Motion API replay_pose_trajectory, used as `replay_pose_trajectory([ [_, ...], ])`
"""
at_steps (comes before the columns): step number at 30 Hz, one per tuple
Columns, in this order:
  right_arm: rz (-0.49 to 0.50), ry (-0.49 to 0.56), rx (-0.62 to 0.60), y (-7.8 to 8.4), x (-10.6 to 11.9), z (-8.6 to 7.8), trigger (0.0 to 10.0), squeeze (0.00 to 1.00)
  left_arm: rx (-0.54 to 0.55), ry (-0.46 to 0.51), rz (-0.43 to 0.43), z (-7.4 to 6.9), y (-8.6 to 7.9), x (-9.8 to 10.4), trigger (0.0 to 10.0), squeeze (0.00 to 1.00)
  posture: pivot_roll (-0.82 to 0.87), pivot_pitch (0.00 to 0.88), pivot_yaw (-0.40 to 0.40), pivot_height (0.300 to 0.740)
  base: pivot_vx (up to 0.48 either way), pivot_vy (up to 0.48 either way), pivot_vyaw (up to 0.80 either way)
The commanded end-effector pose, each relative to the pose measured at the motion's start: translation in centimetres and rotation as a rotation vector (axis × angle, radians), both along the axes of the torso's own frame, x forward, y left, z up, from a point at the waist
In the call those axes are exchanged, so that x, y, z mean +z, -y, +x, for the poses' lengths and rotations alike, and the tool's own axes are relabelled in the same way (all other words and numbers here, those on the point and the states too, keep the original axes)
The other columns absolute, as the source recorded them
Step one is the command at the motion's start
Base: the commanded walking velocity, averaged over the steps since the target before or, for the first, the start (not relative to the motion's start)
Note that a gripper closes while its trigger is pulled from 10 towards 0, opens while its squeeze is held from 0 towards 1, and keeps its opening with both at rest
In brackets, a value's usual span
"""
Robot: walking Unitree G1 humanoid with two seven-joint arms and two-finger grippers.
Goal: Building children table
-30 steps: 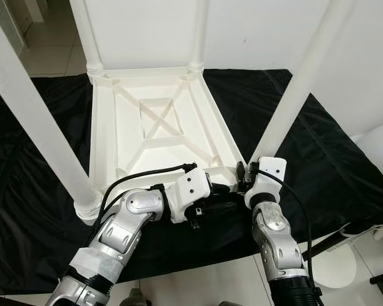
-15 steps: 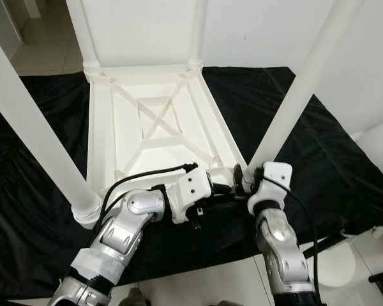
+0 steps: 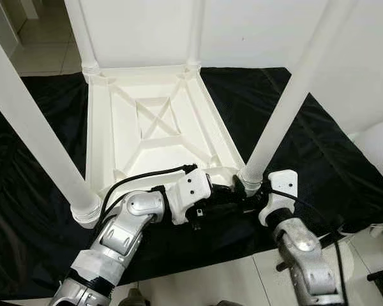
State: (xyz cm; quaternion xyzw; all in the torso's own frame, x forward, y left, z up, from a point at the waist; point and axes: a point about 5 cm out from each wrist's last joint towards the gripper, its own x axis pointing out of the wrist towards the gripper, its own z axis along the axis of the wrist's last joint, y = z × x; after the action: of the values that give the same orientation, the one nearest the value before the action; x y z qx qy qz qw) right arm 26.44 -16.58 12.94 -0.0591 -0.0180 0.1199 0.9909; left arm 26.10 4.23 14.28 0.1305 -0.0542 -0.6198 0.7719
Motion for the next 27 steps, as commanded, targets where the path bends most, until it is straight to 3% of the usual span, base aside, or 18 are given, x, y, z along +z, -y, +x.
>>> replay_pose_trajectory([
  [1,-0.005,0.0,-0.001,0.4,-0.1,0.1,10.0,0.0,0.04,0.013,-0.011,0.3,0.0,0.2,10.0,0.0,0.01,0.0,-0.036,0.74,0.0,0.0,0.0],
  [6,-0.037,-0.006,0.081,0.6,0.3,2.0,10.0,0.0,0.051,0.016,-0.015,0.5,-0.1,0.5,10.0,0.0,0.02,0.0,-0.037,0.74,0.0,0.0,0.0],
  [12,-0.054,-0.031,0.148,0.4,0.0,2.5,10.0,0.0,0.05,0.018,-0.016,0.5,0.0,0.5,10.0,0.0,0.03,0.0,-0.035,0.74,0.0,0.0,0.0],
  [13,-0.063,-0.045,0.196,0.2,-0.2,2.8,3.6,0.0,0.049,0.019,-0.017,0.5,0.1,0.6,10.0,0.0,0.03,0.001,-0.033,0.74,0.0,0.0,0.0],
  [14,-0.085,-0.053,0.242,0.1,-0.3,3.1,1.0,0.0,0.048,0.02,-0.019,0.5,0.1,0.6,10.0,0.0,0.03,0.001,-0.031,0.74,0.0,0.0,0.0],
  [15,-0.085,-0.053,0.242,0.1,-0.3,3.1,1.0,0.0,0.048,0.02,-0.019,0.5,0.1,0.6,10.0,0.0,0.03,0.001,-0.031,0.74,0.0,0.0,0.0],
  [16,-0.083,-0.065,0.294,-0.1,-0.5,3.1,0.0,0.0,0.047,0.021,-0.019,0.5,0.1,0.6,10.0,0.0,0.03,0.004,-0.034,0.74,0.0,0.0,0.0],
  [26,-0.059,-0.087,0.338,0.1,-1.1,2.6,0.0,0.0,0.057,0.02,-0.015,0.3,-0.2,0.6,10.0,0.0,0.05,0.011,-0.048,0.74,0.0,0.0,0.0],
  [27,-0.056,-0.088,0.333,0.1,-1.2,2.5,3.7,0.0,0.057,0.019,-0.016,0.3,-0.1,0.5,10.0,0.0,0.05,0.011,-0.048,0.74,0.0,0.0,0.0],
])
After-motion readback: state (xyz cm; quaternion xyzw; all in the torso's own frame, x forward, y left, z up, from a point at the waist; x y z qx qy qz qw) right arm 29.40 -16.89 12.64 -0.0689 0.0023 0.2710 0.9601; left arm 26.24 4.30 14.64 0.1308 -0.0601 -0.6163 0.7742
